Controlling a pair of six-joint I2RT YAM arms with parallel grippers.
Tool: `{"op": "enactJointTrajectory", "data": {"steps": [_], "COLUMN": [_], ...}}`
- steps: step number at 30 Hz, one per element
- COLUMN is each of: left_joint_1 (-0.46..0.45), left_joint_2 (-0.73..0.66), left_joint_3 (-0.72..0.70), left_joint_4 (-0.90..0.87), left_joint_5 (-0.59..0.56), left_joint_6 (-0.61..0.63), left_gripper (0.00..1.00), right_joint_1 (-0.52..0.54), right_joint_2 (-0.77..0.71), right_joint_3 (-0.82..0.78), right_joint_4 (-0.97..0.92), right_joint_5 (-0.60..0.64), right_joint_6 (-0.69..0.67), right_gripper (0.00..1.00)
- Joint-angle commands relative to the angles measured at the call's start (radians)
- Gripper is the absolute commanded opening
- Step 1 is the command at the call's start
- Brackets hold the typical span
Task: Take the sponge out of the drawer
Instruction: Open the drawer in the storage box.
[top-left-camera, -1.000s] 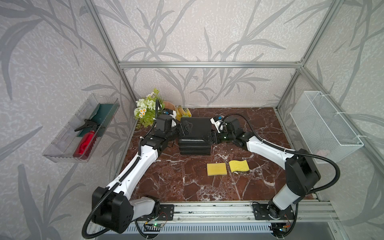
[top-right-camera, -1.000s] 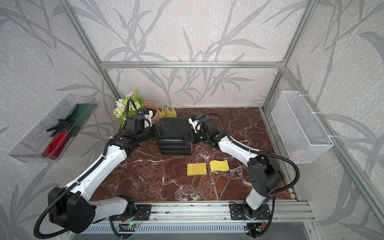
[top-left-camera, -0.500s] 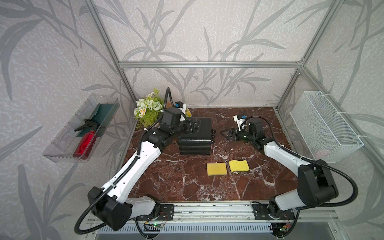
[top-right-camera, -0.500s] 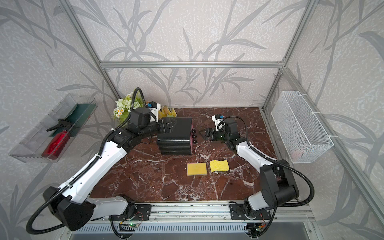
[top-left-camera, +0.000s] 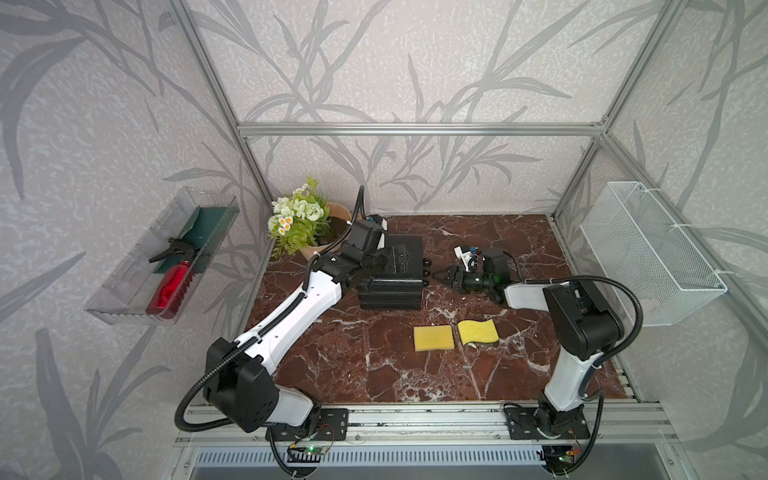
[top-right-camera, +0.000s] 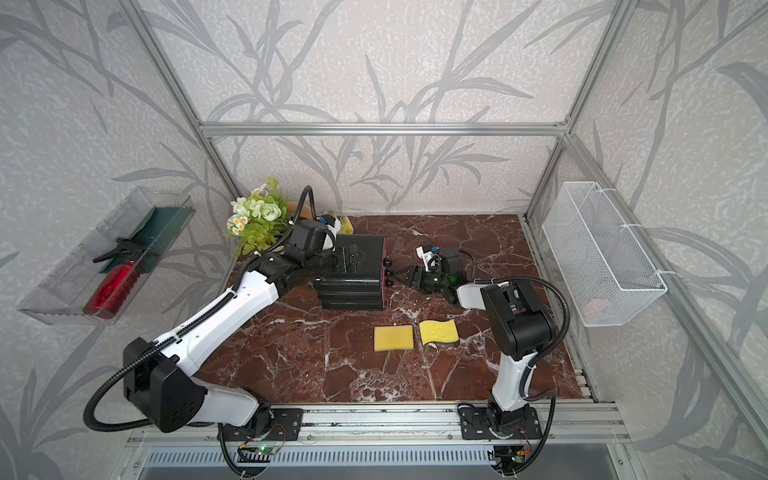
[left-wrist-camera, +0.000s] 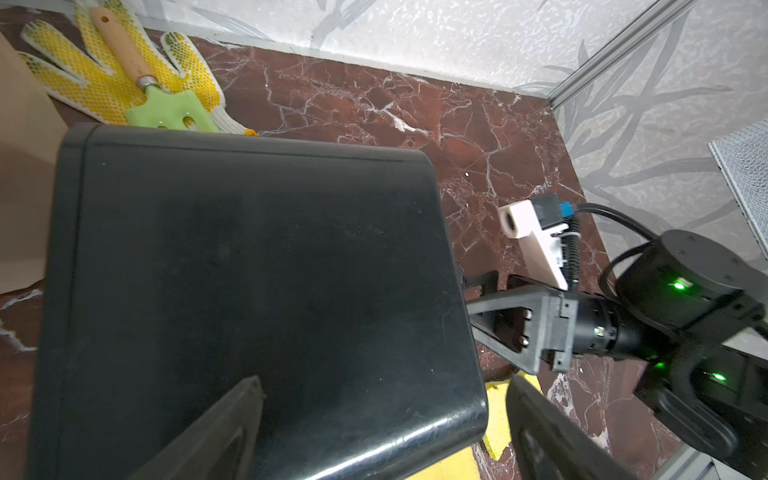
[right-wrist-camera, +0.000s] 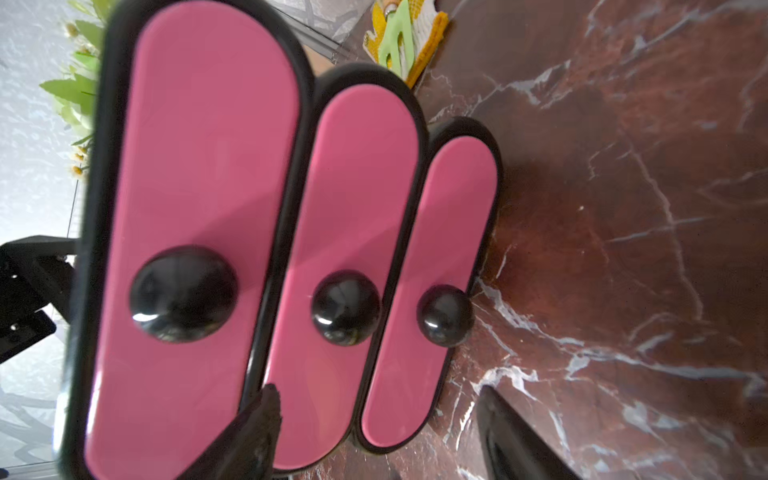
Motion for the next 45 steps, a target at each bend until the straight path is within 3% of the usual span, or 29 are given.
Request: {"op": "enactJointTrajectory", "data": {"steps": [1,11,20,27,37,45], "left_joint_1": [-0.005,-0.005,-0.003,-0.004,-0.003,-0.002], "left_joint_2": [0.011,0.035,0.062,0.060,0.050,0.056], "left_joint_3": [-0.011,-0.020,-0.020,-0.025,-0.036,-0.042], "left_joint_4": [0.014,0.025,0.040,0.041,0.041,0.046], "left_joint_5": [0.007,0.013,0.032,0.031,0.019,0.010], "left_joint_6": [-0.006,-0.008,-0.015,-0.016,-0.016,-0.012], "left_gripper": [0.90,0.90,0.90,0.90,0.90,0.90], "right_joint_1": [0.003,0.029,0.043,0.055,0.006,-0.105], "right_joint_2": [0.063,0.170,0.181,0.191,0.025,-0.057], "right_joint_3": [0.032,0.058,0.079,0.089,0.034,-0.056], "right_joint_4": [0.202,0.410,0.402,0.406,0.090,0.012], "right_joint_5": [-0.057,-0.086,-0.086,-0.089,-0.017,-0.004], "right_joint_6": [0.109,0.243,0.247,0.251,0.024,-0.043], "right_gripper": [0.70,0.63,0.56,0.34,0.28,0.26]}}
